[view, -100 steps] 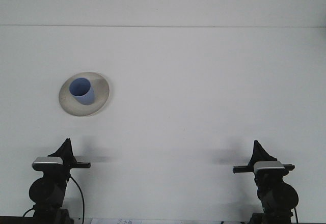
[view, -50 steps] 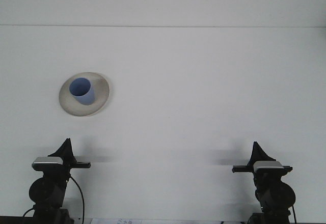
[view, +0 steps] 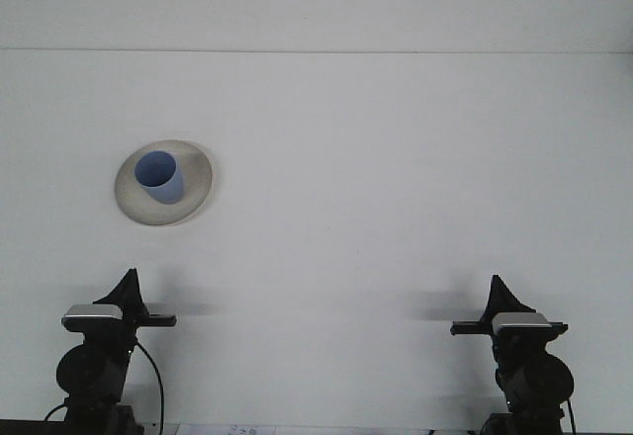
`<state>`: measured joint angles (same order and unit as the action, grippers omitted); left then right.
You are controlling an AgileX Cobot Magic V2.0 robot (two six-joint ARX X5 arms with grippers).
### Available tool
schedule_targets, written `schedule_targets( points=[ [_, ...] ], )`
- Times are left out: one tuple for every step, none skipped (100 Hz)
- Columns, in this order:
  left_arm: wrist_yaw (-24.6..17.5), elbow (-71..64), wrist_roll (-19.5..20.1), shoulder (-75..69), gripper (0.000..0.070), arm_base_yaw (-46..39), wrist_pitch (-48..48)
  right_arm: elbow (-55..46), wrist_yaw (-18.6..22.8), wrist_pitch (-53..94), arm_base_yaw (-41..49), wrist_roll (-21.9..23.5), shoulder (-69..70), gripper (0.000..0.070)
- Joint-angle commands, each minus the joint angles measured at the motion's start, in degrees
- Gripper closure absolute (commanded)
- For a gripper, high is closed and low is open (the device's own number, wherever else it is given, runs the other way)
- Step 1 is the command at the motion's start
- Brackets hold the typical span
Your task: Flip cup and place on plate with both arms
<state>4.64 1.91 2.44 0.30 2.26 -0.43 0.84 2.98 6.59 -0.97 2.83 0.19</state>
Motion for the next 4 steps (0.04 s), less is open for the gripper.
schedule_targets(
  points=[
    [0.3,-1.1,0.1,-0.1,0.0685,0.0,0.6,-0.1,0.0,-0.6,-0.1,0.5,-0.1,0.0693],
    [0.3,-1.1,0.1,-0.1,0.0685,0.0,0.6,-0.1,0.0,-0.6,-0.1,0.5,-0.1,0.0693],
    [0.3,-1.1,0.1,-0.1,0.0685,0.0,0.6,-0.1,0.0,-0.6,-0.1,0.5,-0.1,0.0693],
    [0.3,-1.1,0.1,-0.1,0.0685,0.0,0.6,-0.1,0.0,-0.6,-0.1,0.5,-0.1,0.0693]
  ],
)
